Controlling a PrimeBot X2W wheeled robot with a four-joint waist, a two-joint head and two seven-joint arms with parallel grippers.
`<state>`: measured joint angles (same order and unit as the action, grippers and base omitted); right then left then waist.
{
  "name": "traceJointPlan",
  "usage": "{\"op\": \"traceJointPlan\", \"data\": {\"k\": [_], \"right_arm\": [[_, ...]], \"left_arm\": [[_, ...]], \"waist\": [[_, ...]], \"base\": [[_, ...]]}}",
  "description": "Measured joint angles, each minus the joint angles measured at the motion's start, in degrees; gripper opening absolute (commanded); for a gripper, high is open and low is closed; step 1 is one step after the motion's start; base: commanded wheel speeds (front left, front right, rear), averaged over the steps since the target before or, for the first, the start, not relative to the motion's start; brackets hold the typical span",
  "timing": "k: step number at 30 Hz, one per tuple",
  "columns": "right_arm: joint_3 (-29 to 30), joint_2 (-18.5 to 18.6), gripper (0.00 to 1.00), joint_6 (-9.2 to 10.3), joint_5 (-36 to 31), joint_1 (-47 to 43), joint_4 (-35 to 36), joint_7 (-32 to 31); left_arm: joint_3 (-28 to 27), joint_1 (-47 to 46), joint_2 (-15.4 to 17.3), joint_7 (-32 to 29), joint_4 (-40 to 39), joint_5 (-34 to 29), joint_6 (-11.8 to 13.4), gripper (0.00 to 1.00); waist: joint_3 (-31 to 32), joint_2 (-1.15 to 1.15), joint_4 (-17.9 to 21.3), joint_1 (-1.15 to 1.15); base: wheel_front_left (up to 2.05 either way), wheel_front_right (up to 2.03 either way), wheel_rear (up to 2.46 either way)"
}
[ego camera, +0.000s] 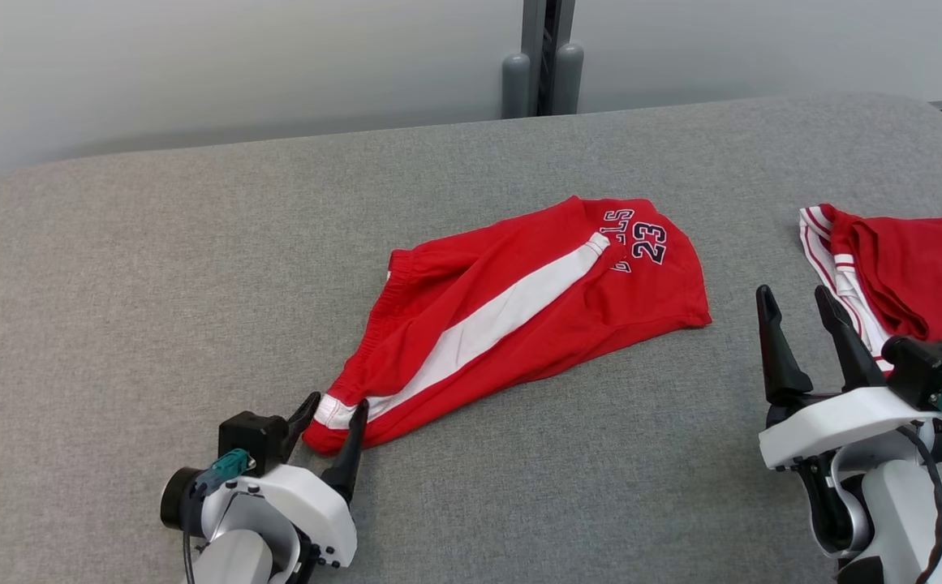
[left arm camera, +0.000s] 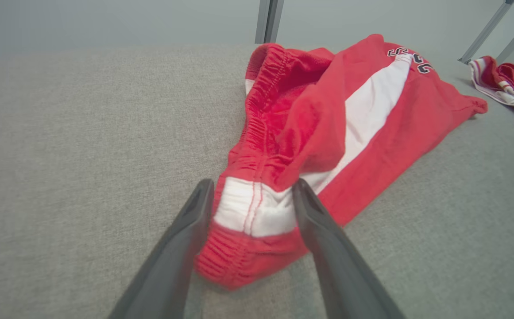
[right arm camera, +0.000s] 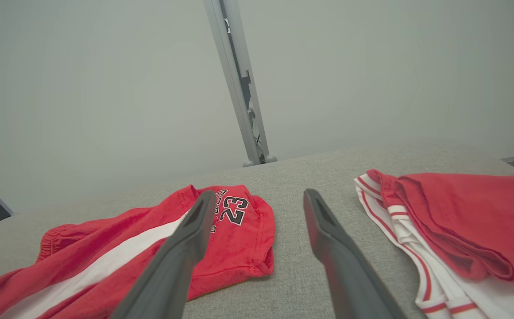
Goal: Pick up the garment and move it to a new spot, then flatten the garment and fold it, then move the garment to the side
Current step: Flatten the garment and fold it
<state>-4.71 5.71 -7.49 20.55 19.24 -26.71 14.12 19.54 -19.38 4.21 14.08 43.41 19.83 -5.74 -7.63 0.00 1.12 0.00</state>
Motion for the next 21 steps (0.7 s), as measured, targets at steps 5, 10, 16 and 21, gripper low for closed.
{"op": "traceJointPlan", "data": {"k": [5, 10, 16, 21], "right_arm": [[0.3, -0.2, 1.00, 0.00, -0.1, 0.0, -0.5, 0.0], [0.5, -0.3, 1.00, 0.00, -0.4, 0.0, -1.5, 0.0], [-2.9, 0.2, 1.00, 0.00, 0.1, 1.9, -2.4, -2.5], [-7.1, 2.0, 1.00, 0.00, 1.5, 6.8, -5.3, -7.1]], "left_arm": [[0.1, -0.5, -0.1, 0.3, -0.4, 0.6, -0.3, 0.00], [0.0, -0.5, -0.2, 0.6, -2.2, 1.0, -0.3, 0.00], [1.2, 0.5, -0.5, 0.8, -5.0, 1.7, -0.8, 0.00], [2.6, 0.9, -0.7, 0.8, -6.9, 2.0, -1.0, 0.00]], "waist": [[0.0, 0.00, -0.4, 0.00], [0.4, 0.00, -1.6, 0.00], [0.8, 0.00, -4.0, 0.00], [0.8, 0.00, -6.5, 0.00]], "base": [[0.00, 0.00, 0.00], [0.00, 0.00, 0.00], [0.00, 0.00, 0.00], [0.00, 0.00, 0.00]]}}
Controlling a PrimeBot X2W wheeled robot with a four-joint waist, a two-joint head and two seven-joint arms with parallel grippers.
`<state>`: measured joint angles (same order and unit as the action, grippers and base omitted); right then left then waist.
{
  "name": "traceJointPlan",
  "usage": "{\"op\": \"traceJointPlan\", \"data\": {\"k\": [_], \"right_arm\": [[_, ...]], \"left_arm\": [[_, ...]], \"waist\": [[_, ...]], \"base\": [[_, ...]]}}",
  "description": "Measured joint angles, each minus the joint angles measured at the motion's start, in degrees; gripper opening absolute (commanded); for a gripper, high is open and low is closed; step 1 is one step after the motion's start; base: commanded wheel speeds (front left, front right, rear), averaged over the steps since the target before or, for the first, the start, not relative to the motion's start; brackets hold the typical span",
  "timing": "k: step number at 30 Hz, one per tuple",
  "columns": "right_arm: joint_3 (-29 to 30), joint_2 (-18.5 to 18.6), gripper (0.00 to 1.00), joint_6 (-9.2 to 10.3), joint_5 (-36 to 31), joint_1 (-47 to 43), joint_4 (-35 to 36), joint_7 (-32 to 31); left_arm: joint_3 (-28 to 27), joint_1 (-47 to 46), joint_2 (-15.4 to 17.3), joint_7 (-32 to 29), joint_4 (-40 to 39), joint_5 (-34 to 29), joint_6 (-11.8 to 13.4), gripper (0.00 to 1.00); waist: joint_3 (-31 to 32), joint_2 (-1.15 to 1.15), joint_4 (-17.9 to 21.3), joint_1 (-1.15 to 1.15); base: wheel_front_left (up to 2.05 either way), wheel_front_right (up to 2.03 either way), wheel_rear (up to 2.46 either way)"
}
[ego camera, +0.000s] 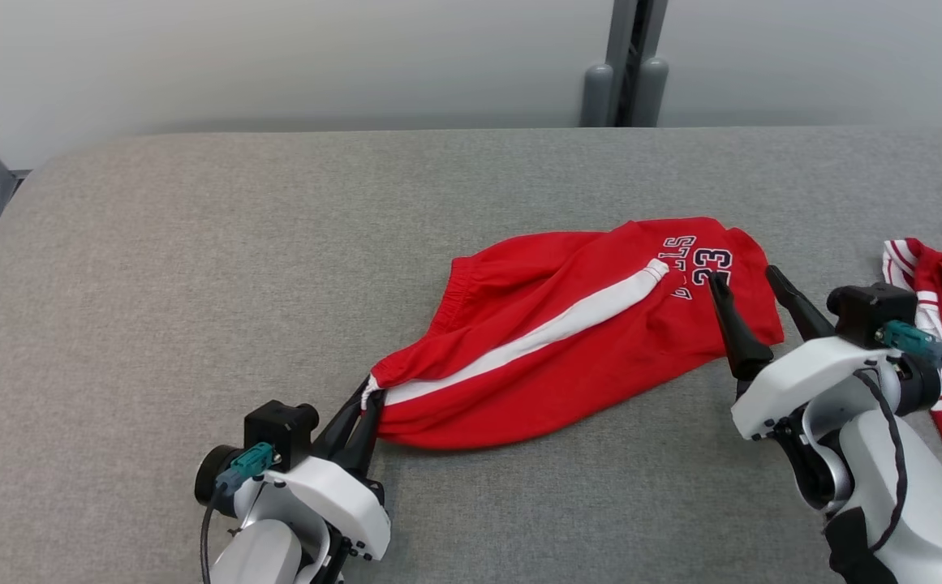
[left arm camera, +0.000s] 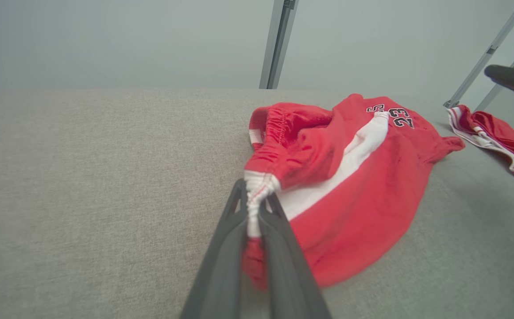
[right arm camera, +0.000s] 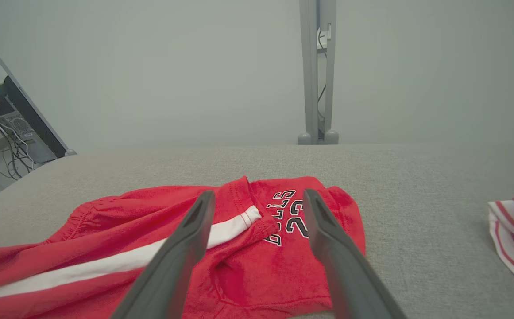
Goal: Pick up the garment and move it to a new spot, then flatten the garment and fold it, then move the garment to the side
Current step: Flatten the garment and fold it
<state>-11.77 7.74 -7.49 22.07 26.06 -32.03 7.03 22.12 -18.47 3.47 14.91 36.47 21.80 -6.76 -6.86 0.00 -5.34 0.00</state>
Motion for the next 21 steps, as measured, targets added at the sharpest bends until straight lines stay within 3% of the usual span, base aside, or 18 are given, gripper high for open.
{"op": "traceJointPlan", "data": {"k": [11, 21], "right_arm": [[-8.7, 4.8, 1.00, 0.00, 3.9, 10.8, -12.6, -5.5], [-14.7, 5.6, 1.00, 0.00, 9.0, 15.6, -19.6, -5.6]], "left_arm": [[3.7, -0.5, -0.5, 0.0, -1.7, 1.1, -0.2, 0.00], [6.3, -1.3, -0.6, 0.1, -2.8, 2.5, 0.6, 0.00]], "waist": [[-2.0, 0.00, -5.1, 0.00], [-4.5, 0.00, -7.4, 0.00]], "base": [[0.00, 0.00, 0.00], [0.00, 0.00, 0.00]]}}
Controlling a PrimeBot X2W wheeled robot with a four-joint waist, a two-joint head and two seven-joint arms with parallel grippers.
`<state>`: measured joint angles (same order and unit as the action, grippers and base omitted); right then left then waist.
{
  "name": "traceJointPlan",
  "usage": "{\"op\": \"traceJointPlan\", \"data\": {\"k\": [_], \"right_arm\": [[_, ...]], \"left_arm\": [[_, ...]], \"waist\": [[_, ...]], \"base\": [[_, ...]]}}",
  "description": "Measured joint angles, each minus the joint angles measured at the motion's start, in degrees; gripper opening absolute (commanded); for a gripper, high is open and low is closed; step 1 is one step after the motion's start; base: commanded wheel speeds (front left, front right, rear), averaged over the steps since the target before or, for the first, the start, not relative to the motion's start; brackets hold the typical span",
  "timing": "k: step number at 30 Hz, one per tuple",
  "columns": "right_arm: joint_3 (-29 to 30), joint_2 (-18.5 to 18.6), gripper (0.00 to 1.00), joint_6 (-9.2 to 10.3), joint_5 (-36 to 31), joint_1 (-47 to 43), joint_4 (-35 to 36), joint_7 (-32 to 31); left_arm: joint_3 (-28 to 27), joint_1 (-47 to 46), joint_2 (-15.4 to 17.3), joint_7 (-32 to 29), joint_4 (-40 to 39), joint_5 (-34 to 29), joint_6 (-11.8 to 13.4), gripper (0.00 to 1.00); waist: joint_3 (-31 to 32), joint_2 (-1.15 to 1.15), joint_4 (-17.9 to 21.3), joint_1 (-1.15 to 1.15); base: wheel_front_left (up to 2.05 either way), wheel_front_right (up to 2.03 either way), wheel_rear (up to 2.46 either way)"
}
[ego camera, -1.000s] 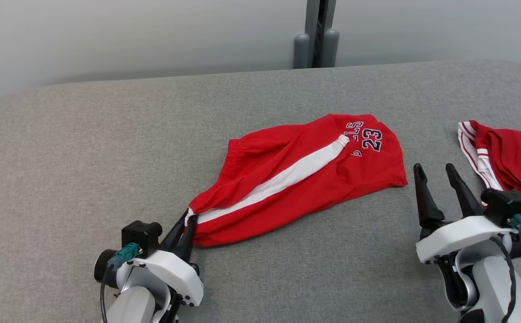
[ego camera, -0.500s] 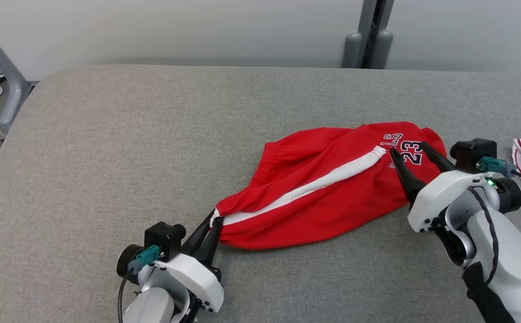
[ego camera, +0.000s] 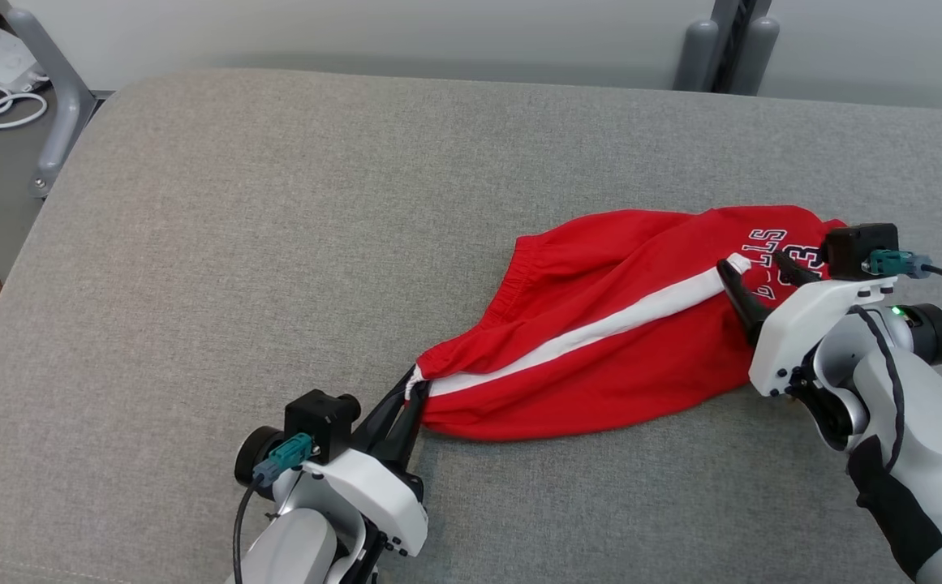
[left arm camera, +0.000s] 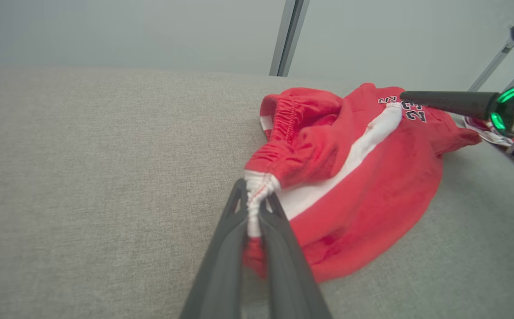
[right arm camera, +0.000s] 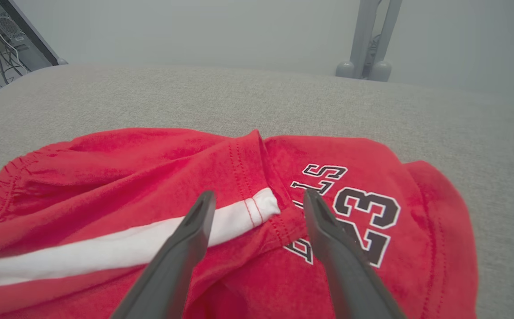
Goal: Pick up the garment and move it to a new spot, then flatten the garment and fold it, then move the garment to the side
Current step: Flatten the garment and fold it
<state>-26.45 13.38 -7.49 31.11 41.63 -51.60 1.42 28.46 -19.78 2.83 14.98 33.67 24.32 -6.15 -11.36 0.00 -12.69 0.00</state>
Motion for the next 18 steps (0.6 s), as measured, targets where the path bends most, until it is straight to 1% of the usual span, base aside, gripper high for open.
{"op": "traceJointPlan", "data": {"k": [15, 16, 17, 18], "right_arm": [[-7.8, 0.6, 1.00, 0.00, 5.6, 3.0, -4.9, 0.6], [-8.2, 0.7, 0.92, 0.00, 6.0, 3.1, -5.0, 0.7], [-8.7, 0.8, 0.53, 0.00, 6.3, 3.4, -5.2, 0.7], [-9.2, 0.9, 0.30, 0.00, 6.6, 3.6, -5.3, 0.9]], "left_arm": [[2.5, -0.9, 0.0, 0.0, -1.1, 1.6, 1.0, 0.00], [2.6, -1.0, 0.0, 0.0, -1.1, 1.7, 1.0, 0.00], [2.7, -1.0, 0.0, 0.0, -1.1, 1.7, 1.1, 0.00], [2.8, -1.0, 0.0, 0.0, -1.1, 2.0, 1.1, 0.00]], "waist": [[-1.0, 0.00, -1.0, 0.00], [-1.1, 0.00, -1.1, 0.00], [-1.2, 0.00, -1.1, -0.01], [-1.3, 0.00, -1.2, 0.00]], "base": [[0.00, 0.00, 0.00], [0.00, 0.00, 0.00], [0.00, 0.00, 0.00], [0.00, 0.00, 0.00]]}}
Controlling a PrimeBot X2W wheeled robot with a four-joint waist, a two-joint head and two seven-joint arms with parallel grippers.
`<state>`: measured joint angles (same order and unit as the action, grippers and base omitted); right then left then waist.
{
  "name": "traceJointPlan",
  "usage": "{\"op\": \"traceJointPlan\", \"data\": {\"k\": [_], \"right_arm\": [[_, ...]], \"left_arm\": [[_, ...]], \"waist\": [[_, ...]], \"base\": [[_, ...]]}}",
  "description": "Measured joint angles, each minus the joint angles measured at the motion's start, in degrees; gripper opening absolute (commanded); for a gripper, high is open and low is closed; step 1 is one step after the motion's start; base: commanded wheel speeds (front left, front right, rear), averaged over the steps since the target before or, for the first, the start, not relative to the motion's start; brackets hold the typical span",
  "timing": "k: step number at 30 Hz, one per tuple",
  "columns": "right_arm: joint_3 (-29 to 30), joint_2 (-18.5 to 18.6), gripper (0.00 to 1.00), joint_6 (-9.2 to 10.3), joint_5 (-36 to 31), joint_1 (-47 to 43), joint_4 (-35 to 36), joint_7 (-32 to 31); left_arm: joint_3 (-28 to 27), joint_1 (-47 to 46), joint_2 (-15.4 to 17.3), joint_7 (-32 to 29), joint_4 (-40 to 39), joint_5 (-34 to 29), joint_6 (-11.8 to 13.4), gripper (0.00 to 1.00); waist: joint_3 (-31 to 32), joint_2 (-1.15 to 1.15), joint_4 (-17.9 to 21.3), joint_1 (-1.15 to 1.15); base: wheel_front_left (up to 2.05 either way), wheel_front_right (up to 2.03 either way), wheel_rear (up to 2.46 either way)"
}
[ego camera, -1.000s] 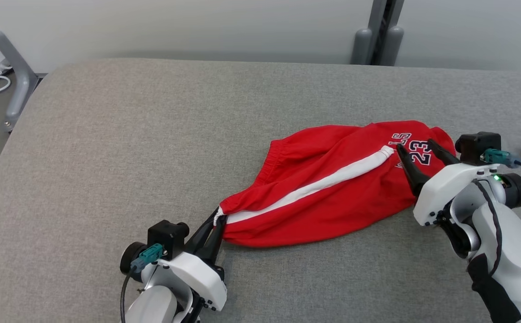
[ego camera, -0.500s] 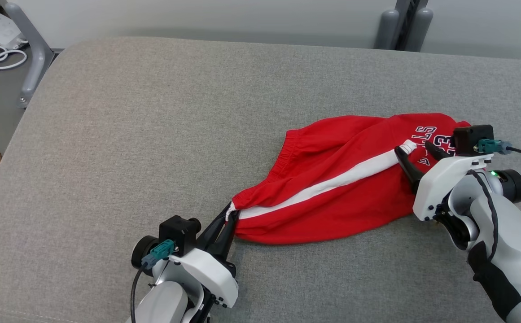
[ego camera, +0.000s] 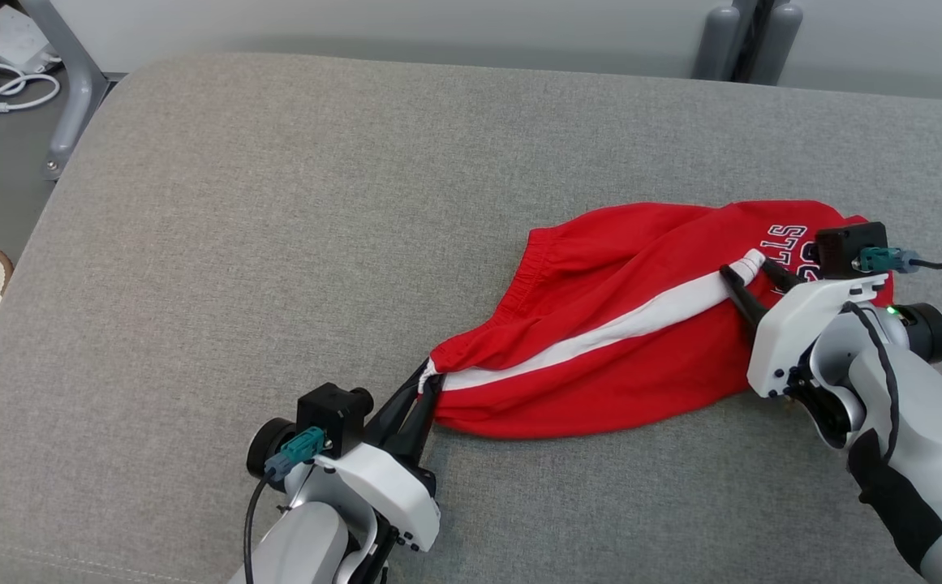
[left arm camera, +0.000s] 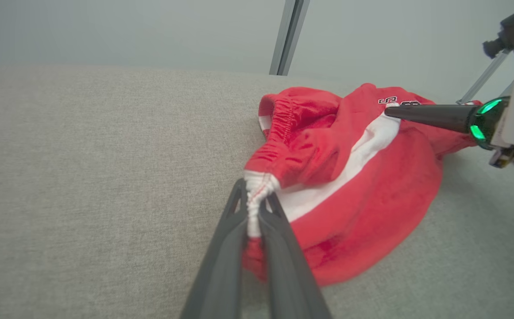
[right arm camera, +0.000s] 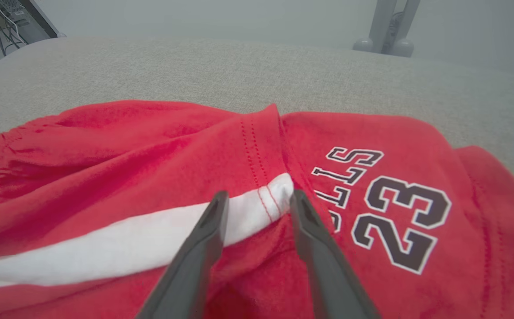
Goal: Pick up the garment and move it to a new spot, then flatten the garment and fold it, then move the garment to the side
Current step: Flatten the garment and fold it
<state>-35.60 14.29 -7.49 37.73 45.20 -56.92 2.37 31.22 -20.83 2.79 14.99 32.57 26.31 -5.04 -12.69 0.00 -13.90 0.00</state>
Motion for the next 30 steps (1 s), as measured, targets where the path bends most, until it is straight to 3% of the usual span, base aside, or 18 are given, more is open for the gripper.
{"op": "traceJointPlan", "data": {"k": [1, 12, 23, 30], "right_arm": [[-0.3, 0.1, 0.00, 0.00, 0.4, 0.1, -0.1, 0.1], [-4.2, 0.9, 0.00, 0.00, 3.5, 0.6, -0.1, 4.3], [-5.9, 3.6, 0.00, -0.01, 7.3, -0.4, 4.9, 8.5], [-5.2, 6.0, 0.00, -0.01, 8.5, -1.6, 10.2, 9.6]], "left_arm": [[0.0, -0.1, 0.0, 0.0, 0.0, 0.1, 0.0, 0.00], [-0.9, -0.2, 0.0, 0.0, 0.5, 0.0, 0.3, 0.00], [-3.1, 1.6, 2.1, 0.0, -2.0, 0.0, -0.1, 0.00], [-4.3, 1.7, 3.5, -1.5, -7.6, 2.7, -0.9, 0.00]], "waist": [[0.0, 0.00, 0.0, 0.00], [1.7, 0.00, 0.8, 0.00], [7.1, 0.00, 3.7, 0.00], [10.7, 0.00, 6.1, 0.00]], "base": [[0.00, 0.00, 0.00], [0.00, 0.00, 0.00], [0.00, 0.00, 0.00], [0.00, 0.00, 0.00]]}}
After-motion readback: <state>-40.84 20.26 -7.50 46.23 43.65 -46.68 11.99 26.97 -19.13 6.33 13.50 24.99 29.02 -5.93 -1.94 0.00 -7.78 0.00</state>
